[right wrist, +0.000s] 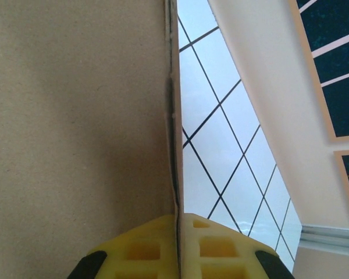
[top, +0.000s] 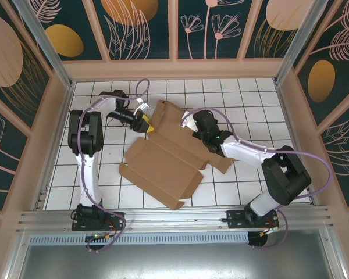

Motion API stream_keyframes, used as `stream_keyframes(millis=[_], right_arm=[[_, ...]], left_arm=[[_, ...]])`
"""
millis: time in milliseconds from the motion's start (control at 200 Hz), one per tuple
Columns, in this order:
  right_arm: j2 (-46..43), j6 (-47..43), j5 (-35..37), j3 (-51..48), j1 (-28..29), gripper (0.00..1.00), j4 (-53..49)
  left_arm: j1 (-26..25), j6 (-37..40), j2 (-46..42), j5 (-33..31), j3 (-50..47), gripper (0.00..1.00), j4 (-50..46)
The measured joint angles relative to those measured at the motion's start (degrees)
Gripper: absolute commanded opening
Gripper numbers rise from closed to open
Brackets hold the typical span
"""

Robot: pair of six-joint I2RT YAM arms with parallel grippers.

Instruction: Fold the paper box

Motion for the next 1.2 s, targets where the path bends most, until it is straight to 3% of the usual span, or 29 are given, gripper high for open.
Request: stream_keyframes(millis=[200,380,490,626,781,1036,1201], right_arm=[[-1.22,1.92,-2.62,2.19,-0.59,0.0,-5.09],[-1.31,4.79,-3.98,5.95,-0.96,0.0,-11.87],[-1.31,6.73,-6.29,7.15,-1.92,0.0,-15.69],[-1.31,9.68,-10.97,7.54,-4.92,0.0,-20.46],[-1.29,11.98,-14.84,8.41,-6.23,0.0,-24.79],[-1.81,11.21,-14.47,7.3,-5.92,0.0,-22.51],[-2.95,8.83,-9.11,4.37,-4.39,0.0,-17.07]], left_arm=[[0.0,-3.67,-2.58,-1.4,-0.61,0.7,5.53],[0.0,-5.81,-3.72,-1.33,-2.54,0.8,9.46],[0.0,-12.04,-8.0,-2.12,-9.22,0.87,19.02],[0.11,-20.92,-14.93,-5.07,-18.78,0.89,33.16],[0.9,-26.84,-16.98,-6.71,-21.03,0.9,42.99],[2.73,-36.09,-20.52,-8.59,-27.87,0.91,55.65],[3.54,-48.92,-28.35,-16.24,-37.09,0.87,65.83]])
